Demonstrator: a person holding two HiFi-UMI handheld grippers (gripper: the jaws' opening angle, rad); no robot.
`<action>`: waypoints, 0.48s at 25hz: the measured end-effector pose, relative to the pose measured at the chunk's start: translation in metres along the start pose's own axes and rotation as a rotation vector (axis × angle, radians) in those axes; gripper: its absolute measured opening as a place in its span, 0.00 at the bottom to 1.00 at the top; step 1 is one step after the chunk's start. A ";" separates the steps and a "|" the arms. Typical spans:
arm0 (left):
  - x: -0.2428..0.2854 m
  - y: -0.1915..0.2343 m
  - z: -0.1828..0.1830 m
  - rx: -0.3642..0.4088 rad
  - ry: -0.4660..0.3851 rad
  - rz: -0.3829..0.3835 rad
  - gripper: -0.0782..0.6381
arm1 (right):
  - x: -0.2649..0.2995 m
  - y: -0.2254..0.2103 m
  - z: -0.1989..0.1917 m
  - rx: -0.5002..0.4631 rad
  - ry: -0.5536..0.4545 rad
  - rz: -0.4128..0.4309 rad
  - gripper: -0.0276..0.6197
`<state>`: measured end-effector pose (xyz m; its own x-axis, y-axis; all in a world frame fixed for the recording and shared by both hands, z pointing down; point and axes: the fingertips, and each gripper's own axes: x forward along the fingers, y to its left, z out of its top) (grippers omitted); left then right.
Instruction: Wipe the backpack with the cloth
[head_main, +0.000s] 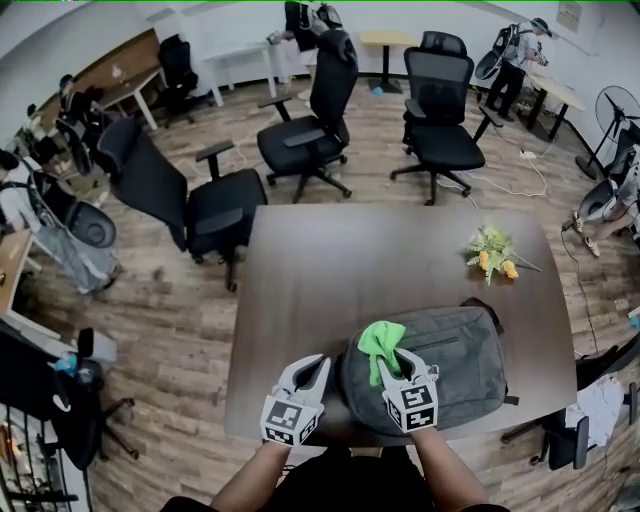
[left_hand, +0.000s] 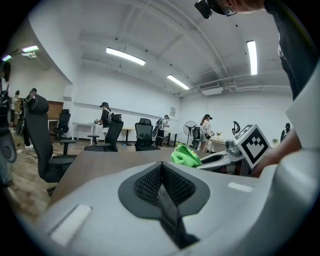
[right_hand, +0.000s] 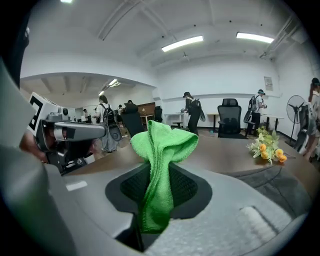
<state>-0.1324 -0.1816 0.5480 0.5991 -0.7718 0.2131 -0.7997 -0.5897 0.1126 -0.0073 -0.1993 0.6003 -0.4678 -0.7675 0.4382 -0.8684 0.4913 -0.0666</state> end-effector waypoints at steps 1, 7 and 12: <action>-0.001 0.002 -0.004 -0.004 0.010 0.007 0.13 | 0.006 0.003 -0.006 0.003 0.019 0.009 0.20; -0.008 0.014 -0.020 -0.017 0.048 0.053 0.13 | 0.034 0.019 -0.033 -0.044 0.114 0.056 0.20; -0.015 0.018 -0.031 -0.043 0.084 0.080 0.13 | 0.051 0.017 -0.053 -0.042 0.191 0.042 0.20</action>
<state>-0.1574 -0.1733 0.5771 0.5294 -0.7924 0.3031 -0.8468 -0.5149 0.1331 -0.0366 -0.2081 0.6691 -0.4602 -0.6559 0.5984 -0.8394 0.5409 -0.0527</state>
